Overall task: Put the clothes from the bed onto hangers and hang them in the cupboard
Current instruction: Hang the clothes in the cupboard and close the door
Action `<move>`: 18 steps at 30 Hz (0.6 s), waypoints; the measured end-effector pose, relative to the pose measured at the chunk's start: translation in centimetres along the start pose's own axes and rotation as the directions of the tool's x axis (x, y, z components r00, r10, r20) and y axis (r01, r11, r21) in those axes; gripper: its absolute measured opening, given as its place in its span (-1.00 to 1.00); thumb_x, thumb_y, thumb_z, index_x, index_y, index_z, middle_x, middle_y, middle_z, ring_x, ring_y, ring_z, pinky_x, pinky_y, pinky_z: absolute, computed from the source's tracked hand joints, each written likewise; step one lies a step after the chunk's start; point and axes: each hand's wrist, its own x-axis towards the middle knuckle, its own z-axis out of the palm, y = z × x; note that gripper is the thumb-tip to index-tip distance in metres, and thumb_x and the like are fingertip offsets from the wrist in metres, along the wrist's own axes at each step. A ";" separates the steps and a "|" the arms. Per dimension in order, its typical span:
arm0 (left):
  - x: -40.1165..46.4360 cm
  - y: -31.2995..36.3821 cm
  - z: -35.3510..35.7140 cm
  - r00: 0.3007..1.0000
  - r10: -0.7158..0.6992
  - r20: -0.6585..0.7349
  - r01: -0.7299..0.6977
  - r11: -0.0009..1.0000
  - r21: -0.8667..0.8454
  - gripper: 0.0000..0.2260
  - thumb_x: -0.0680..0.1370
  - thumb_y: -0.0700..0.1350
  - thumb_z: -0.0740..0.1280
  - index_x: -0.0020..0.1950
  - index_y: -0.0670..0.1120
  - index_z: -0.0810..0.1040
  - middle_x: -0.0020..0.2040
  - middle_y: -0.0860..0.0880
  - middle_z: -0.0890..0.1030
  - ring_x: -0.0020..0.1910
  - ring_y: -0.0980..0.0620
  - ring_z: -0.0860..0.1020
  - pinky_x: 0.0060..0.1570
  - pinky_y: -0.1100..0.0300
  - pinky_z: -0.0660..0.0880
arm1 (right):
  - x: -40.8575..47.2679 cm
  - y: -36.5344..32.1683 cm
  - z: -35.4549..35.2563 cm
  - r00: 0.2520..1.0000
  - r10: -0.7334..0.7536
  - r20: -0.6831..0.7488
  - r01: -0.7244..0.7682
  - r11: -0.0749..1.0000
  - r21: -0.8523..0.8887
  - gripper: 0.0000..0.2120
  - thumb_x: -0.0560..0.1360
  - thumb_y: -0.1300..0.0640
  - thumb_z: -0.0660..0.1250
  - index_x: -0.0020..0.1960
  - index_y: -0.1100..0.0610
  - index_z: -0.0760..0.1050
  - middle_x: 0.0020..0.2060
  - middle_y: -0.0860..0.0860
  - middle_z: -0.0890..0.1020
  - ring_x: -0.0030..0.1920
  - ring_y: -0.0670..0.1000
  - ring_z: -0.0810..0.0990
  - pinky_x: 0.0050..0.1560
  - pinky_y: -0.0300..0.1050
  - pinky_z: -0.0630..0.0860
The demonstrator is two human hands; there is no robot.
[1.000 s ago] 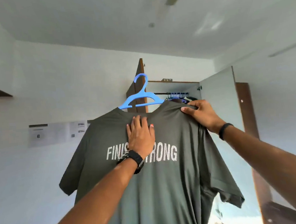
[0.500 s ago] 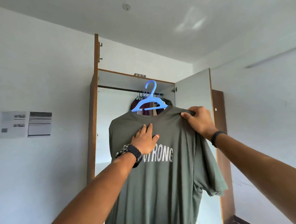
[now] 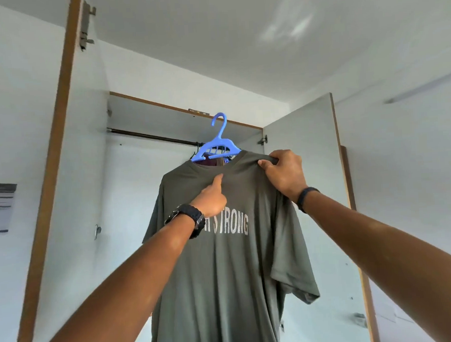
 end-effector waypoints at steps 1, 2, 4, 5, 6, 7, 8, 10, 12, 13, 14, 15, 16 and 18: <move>2.6 -0.9 0.7 1.000 0.008 -0.019 -0.009 1.000 -0.003 -0.38 0.54 -0.32 0.07 0.56 -0.05 -0.05 0.37 -0.26 0.37 0.29 -0.23 0.42 0.22 0.03 0.38 | 1.7 1.6 1.8 1.000 -0.003 -0.013 0.003 1.000 0.005 -0.69 0.49 0.14 0.35 -0.27 0.39 0.48 -0.44 0.12 0.43 -0.28 0.16 0.38 -0.31 -0.14 0.18; 4.5 -1.5 1.2 0.999 0.011 -0.036 -0.011 1.000 -0.001 -0.38 0.53 -0.33 0.06 0.56 -0.05 -0.05 0.38 -0.26 0.36 0.30 -0.23 0.41 0.22 0.03 0.38 | 2.9 3.0 3.0 0.999 -0.004 -0.032 0.004 1.000 0.012 -0.68 0.49 0.14 0.35 -0.28 0.39 0.47 -0.44 0.12 0.43 -0.28 0.16 0.39 -0.29 -0.12 0.21; 8.8 -3.2 3.0 0.999 0.020 -0.050 -0.019 1.000 0.021 -0.37 0.52 -0.34 0.06 0.56 -0.07 -0.05 0.44 -0.22 0.28 0.34 -0.23 0.37 0.27 0.01 0.34 | 5.5 6.1 6.0 0.999 0.006 -0.049 -0.004 1.000 0.030 -0.67 0.49 0.13 0.35 -0.31 0.35 0.44 -0.45 0.11 0.42 -0.28 0.16 0.39 -0.29 -0.10 0.24; 10.5 -4.1 3.9 0.998 0.029 -0.047 -0.028 0.999 0.025 -0.36 0.52 -0.34 0.06 0.56 -0.07 -0.06 0.48 -0.19 0.22 0.37 -0.21 0.34 0.30 0.00 0.32 | 6.5 7.5 7.3 0.998 0.012 -0.060 -0.010 0.999 0.036 -0.67 0.49 0.13 0.35 -0.33 0.34 0.42 -0.46 0.11 0.41 -0.29 0.15 0.38 -0.30 -0.11 0.22; 12.8 -5.2 5.1 0.998 0.043 -0.049 -0.041 0.998 0.038 -0.36 0.52 -0.34 0.07 0.57 -0.07 -0.07 0.52 -0.16 0.16 0.41 -0.19 0.29 0.35 0.01 0.30 | 7.8 9.4 9.0 0.997 0.012 -0.072 -0.009 0.999 0.045 -0.66 0.49 0.14 0.35 -0.35 0.32 0.39 -0.46 0.11 0.39 -0.30 0.14 0.36 -0.32 -0.11 0.18; 14.6 -6.2 6.0 0.997 0.057 -0.058 -0.054 0.997 0.046 -0.35 0.52 -0.34 0.07 0.57 -0.08 -0.09 0.54 -0.13 0.09 0.45 -0.16 0.24 0.39 0.01 0.26 | 8.8 10.9 10.3 0.996 0.012 -0.091 -0.007 0.998 0.056 -0.65 0.49 0.14 0.35 -0.38 0.28 0.35 -0.47 0.10 0.37 -0.30 0.13 0.34 -0.33 -0.12 0.16; 16.7 -7.4 7.2 0.996 0.063 -0.063 -0.059 0.996 0.063 -0.35 0.53 -0.34 0.07 0.57 -0.09 -0.09 0.56 -0.11 0.03 0.48 -0.13 0.18 0.41 0.03 0.23 | 9.9 12.9 12.0 0.995 0.011 -0.099 -0.004 0.998 0.068 -0.63 0.49 0.15 0.35 -0.41 0.24 0.31 -0.49 0.08 0.35 -0.30 0.13 0.32 -0.34 -0.13 0.14; 20.2 -9.4 9.0 0.994 0.077 -0.075 -0.071 0.994 0.083 -0.36 0.54 -0.34 0.08 0.57 -0.11 -0.10 0.56 -0.10 -0.01 0.51 -0.10 0.12 0.43 0.06 0.18 | 11.7 16.0 14.7 0.994 0.014 -0.110 -0.005 0.996 0.085 -0.60 0.49 0.14 0.35 -0.43 0.17 0.26 -0.49 0.03 0.34 -0.30 0.11 0.32 -0.37 -0.15 0.15; 24.2 -11.6 11.4 0.991 0.092 -0.099 -0.080 0.990 0.117 -0.36 0.56 -0.31 0.11 0.57 -0.11 -0.12 0.56 -0.10 -0.02 0.51 -0.10 0.10 0.45 0.09 0.13 | 13.8 19.6 17.8 0.993 0.012 -0.116 0.001 0.994 0.107 -0.59 0.50 0.13 0.35 -0.45 0.09 0.25 -0.48 -0.03 0.35 -0.28 0.08 0.33 -0.36 -0.20 0.17; 26.4 -12.7 12.6 0.989 0.095 -0.110 -0.080 0.988 0.133 -0.36 0.57 -0.28 0.14 0.56 -0.11 -0.13 0.56 -0.11 -0.01 0.52 -0.10 0.10 0.45 0.07 0.12 | 15.3 21.5 19.5 0.994 0.006 -0.113 0.007 0.994 0.112 -0.58 0.50 0.14 0.35 -0.46 0.05 0.24 -0.48 -0.04 0.34 -0.27 0.08 0.33 -0.34 -0.22 0.17; 28.3 -13.7 13.5 0.988 0.096 -0.120 -0.078 0.985 0.152 -0.34 0.58 -0.24 0.17 0.56 -0.10 -0.15 0.56 -0.11 -0.01 0.52 -0.11 0.10 0.46 0.04 0.12 | 16.5 22.9 20.9 0.994 0.003 -0.107 0.009 0.993 0.116 -0.57 0.50 0.14 0.35 -0.46 0.05 0.22 -0.49 -0.04 0.33 -0.27 0.08 0.33 -0.32 -0.24 0.16; 30.0 -14.4 14.4 0.986 0.098 -0.134 -0.074 0.982 0.176 -0.32 0.59 -0.19 0.21 0.56 -0.09 -0.17 0.56 -0.12 -0.01 0.51 -0.12 0.10 0.46 0.00 0.13 | 17.9 24.1 22.1 0.995 0.005 -0.099 0.007 0.993 0.120 -0.56 0.50 0.14 0.35 -0.47 0.07 0.22 -0.49 -0.03 0.33 -0.27 0.09 0.33 -0.32 -0.24 0.15; 32.4 -15.4 15.2 0.983 0.104 -0.151 -0.071 0.975 0.211 -0.30 0.59 -0.13 0.23 0.56 -0.08 -0.17 0.56 -0.12 0.00 0.51 -0.14 0.11 0.45 -0.03 0.13 | 19.8 25.4 23.9 0.996 -0.002 -0.090 0.014 0.991 0.132 -0.56 0.50 0.15 0.35 -0.47 0.10 0.23 -0.50 -0.01 0.34 -0.30 0.09 0.34 -0.32 -0.23 0.15; 36.2 -17.1 16.4 0.974 0.121 -0.194 -0.069 0.965 0.254 -0.29 0.59 0.01 0.25 0.56 -0.06 -0.14 0.55 -0.12 0.04 0.50 -0.14 0.13 0.44 -0.06 0.15 | 23.3 27.4 26.9 0.997 -0.005 -0.078 0.017 0.988 0.154 -0.57 0.50 0.15 0.35 -0.47 0.15 0.25 -0.51 0.03 0.36 -0.33 0.09 0.35 -0.31 -0.20 0.17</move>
